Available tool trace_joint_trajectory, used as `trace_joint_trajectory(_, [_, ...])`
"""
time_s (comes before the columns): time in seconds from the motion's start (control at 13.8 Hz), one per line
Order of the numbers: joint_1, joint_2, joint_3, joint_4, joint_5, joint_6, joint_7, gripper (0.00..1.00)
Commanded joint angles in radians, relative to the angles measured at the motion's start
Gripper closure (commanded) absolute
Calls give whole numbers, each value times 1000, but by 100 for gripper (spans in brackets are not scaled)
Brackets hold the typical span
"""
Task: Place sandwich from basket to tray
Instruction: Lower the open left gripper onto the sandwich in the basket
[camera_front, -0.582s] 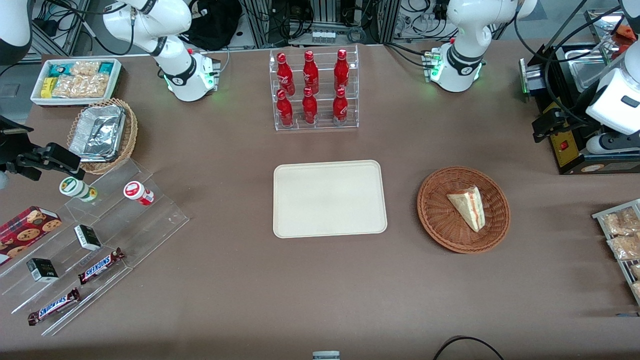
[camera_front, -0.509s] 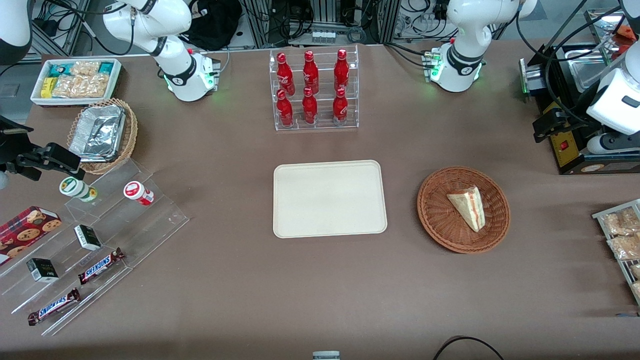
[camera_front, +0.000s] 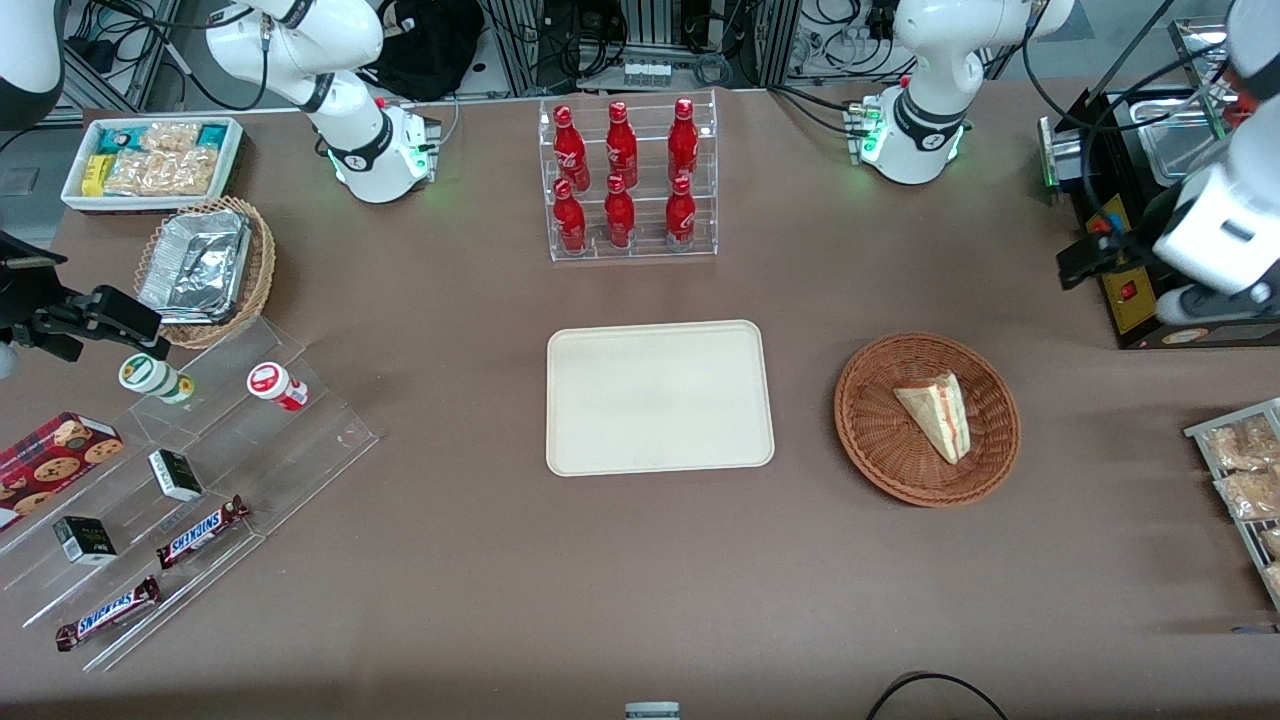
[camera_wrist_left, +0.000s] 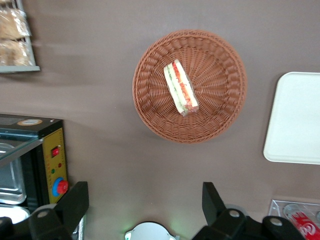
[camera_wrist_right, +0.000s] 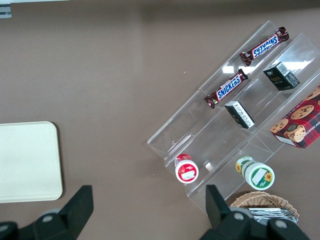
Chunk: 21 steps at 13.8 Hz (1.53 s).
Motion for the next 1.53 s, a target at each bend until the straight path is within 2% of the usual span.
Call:
trace_joint_trajectory(0.0, [9, -11, -10, -223, 12, 227, -13, 0])
trace_joint_trajectory(0.44, [9, -6, -16, -587, -8, 753, -275, 0])
trace_joint_trajectory(0.8, [4, 92, -42, -602, -8, 837, -418, 0])
trace_joint_trajectory(1.24, [1, 204, -44, -595, -8, 926, -448, 0])
trace_joint_trajectory(1.31, [1, 217, -44, -592, -8, 929, -448, 11])
trace_joint_trajectory(1.38, [1, 227, -44, -586, -8, 936, -448, 38])
trace_joint_trajectory(1.45, [0, 231, -44, -580, -8, 938, -451, 70])
